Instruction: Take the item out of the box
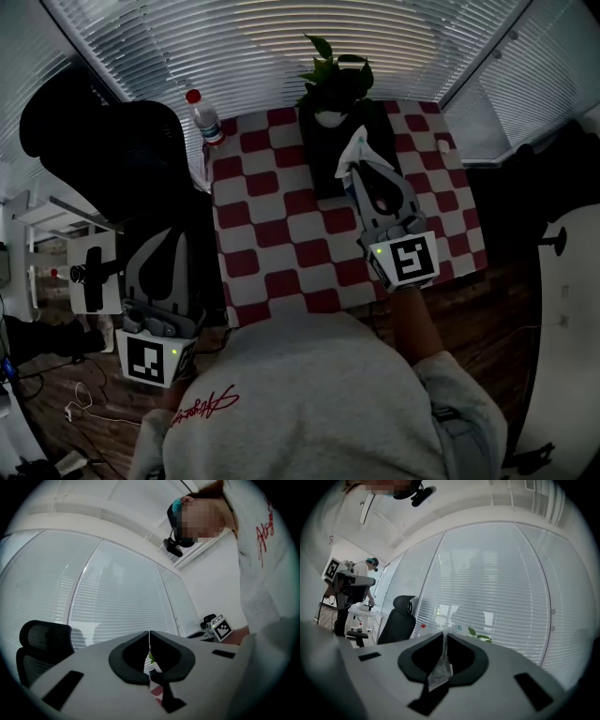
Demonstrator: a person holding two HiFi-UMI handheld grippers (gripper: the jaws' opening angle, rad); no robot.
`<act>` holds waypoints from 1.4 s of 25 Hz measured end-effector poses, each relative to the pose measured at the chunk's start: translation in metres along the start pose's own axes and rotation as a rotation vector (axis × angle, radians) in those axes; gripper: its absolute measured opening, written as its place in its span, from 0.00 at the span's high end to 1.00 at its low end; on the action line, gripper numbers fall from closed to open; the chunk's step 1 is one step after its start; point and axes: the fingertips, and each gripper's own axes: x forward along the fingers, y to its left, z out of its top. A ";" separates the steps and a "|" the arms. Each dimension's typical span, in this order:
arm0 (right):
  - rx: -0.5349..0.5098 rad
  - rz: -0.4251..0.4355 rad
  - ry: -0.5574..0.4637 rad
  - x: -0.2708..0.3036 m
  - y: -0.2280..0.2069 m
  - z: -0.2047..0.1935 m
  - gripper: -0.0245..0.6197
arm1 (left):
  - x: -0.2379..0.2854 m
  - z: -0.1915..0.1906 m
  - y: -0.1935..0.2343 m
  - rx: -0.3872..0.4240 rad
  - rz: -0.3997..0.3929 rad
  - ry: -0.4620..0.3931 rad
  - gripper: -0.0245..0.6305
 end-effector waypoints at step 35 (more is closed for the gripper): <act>0.055 0.017 -0.180 -0.028 0.004 0.062 0.90 | 0.004 0.004 -0.001 0.002 -0.009 -0.019 0.93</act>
